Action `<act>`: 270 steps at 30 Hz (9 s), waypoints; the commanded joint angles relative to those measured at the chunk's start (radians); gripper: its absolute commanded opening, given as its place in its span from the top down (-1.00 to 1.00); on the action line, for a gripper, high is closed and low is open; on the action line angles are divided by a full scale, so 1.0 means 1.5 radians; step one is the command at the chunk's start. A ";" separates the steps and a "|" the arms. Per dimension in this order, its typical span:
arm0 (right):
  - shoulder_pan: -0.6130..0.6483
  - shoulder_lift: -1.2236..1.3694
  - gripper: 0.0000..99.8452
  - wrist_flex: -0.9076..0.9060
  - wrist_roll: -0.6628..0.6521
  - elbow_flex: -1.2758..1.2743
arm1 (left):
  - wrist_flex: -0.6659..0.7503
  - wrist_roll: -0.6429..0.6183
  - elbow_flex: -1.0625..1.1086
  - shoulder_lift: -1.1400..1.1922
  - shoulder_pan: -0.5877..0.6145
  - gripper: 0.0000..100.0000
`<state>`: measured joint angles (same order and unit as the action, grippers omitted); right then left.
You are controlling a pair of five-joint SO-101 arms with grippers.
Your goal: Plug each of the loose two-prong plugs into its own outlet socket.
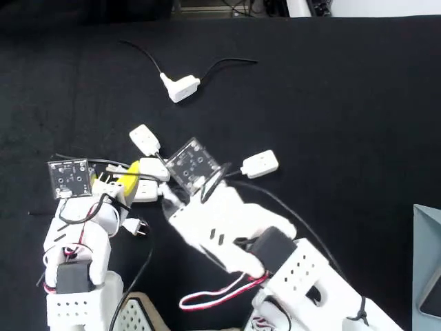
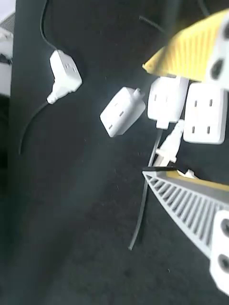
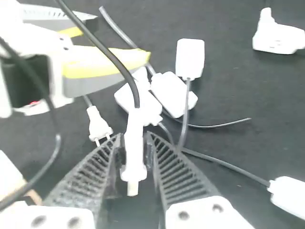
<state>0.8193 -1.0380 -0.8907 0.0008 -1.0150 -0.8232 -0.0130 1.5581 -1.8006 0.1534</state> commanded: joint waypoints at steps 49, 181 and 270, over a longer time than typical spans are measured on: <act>0.002 -0.017 0.98 0.055 0.007 -0.074 | -0.046 0.100 -0.160 -0.004 -0.112 0.39; 0.038 0.379 0.98 0.013 0.053 0.149 | -0.169 0.075 -0.144 0.180 0.332 0.41; -0.170 0.329 0.98 -0.116 -0.089 0.420 | -0.175 0.078 -0.103 0.118 0.332 0.40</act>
<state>0.5585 -0.5086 -1.0411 -0.1266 -0.5178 -1.0917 0.1097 1.4078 -1.6180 0.6460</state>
